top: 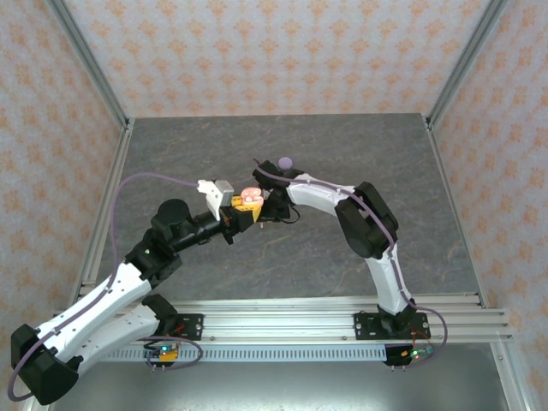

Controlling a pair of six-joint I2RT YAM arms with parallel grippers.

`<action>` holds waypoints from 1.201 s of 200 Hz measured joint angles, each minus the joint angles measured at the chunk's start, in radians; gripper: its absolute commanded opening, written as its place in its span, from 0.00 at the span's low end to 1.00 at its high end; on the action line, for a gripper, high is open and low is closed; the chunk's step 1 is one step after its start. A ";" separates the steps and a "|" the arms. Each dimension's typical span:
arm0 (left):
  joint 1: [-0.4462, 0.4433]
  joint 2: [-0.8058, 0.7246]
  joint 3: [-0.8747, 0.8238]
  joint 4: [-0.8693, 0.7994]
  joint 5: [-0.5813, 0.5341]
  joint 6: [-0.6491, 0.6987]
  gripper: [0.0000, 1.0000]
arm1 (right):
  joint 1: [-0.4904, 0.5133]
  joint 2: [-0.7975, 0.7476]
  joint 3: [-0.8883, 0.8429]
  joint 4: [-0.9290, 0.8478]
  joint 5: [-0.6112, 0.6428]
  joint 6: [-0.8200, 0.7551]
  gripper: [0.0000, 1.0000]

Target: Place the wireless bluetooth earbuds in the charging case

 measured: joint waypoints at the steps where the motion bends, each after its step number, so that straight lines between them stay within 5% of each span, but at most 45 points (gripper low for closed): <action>1: 0.000 0.001 0.000 0.000 0.000 0.000 0.04 | -0.002 -0.002 -0.002 0.000 0.000 0.000 0.22; 90: 0.000 0.033 0.000 0.000 0.000 -0.003 0.04 | -0.130 -0.121 -0.170 -0.049 0.005 -0.126 0.23; 158: 0.000 0.043 0.000 0.000 0.001 -0.003 0.04 | -0.134 -0.118 -0.152 -0.101 0.023 -0.170 0.38; 240: 0.000 0.043 0.000 0.000 0.001 -0.003 0.04 | -0.082 -0.106 -0.119 -0.155 0.140 -0.180 0.42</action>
